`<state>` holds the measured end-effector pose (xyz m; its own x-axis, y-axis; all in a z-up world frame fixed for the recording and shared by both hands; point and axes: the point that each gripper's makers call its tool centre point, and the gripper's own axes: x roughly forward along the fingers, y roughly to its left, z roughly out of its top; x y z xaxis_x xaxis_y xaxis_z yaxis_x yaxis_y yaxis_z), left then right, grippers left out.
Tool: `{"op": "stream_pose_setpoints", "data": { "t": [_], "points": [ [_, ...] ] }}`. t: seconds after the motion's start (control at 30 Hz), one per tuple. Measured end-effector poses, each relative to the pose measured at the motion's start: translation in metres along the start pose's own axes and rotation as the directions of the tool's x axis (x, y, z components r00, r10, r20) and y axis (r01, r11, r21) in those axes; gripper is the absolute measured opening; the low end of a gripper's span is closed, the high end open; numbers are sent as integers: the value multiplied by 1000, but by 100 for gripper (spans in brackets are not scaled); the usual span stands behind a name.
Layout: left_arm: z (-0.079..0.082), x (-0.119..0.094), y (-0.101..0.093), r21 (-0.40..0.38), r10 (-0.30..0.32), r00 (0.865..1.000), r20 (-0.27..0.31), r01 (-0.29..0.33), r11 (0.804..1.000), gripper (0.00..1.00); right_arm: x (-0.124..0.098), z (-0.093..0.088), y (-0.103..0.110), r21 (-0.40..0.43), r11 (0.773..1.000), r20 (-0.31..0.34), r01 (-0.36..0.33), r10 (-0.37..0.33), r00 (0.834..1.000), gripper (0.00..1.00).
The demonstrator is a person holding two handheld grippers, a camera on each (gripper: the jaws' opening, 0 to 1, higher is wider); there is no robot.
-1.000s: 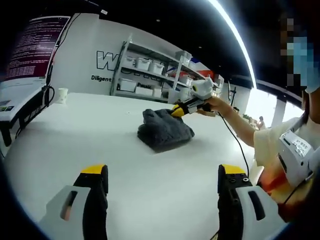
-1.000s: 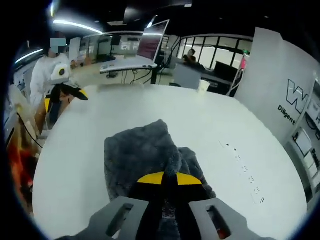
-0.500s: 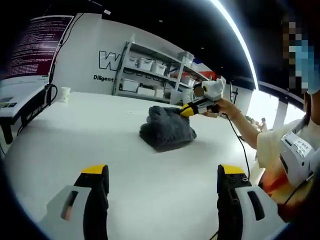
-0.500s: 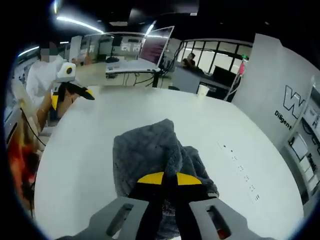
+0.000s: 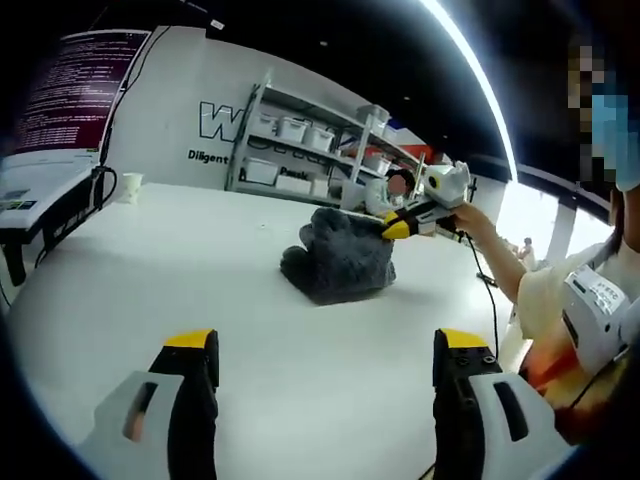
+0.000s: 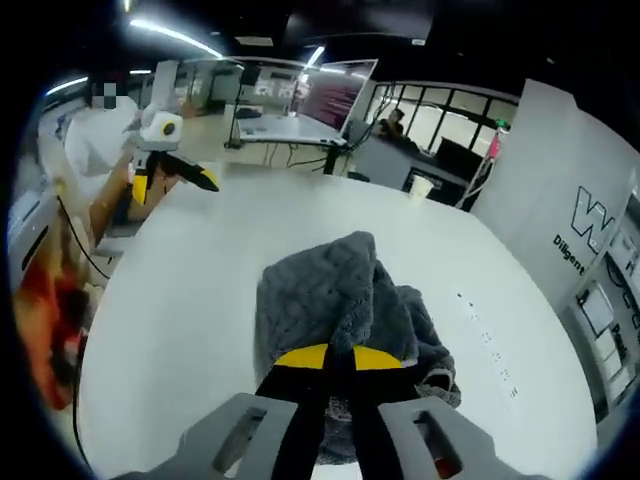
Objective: Open the folded towel by lifting each exposed corner and separating the folded layers until the towel lies flat within the target outline without major curled edges
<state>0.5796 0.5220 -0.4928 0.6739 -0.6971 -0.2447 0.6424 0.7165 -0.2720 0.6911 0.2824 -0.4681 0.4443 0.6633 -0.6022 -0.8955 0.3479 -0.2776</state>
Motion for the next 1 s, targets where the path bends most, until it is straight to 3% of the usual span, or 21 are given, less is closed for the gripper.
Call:
{"op": "stream_pose_setpoints", "data": {
  "t": [0.43, 1.0],
  "points": [
    [0, 5, -12, -14, -45, 999, 8, 45, 999, 86, -12, -6, 35, -64, 998, -35, -17, 15, 999, 1],
    [-2, 8, -10, -37, -53, 999, 4, 53, 998, 85, -18, -19, 81, -114, 990, -84, -83, 74, 994, 1]
  ]
}}
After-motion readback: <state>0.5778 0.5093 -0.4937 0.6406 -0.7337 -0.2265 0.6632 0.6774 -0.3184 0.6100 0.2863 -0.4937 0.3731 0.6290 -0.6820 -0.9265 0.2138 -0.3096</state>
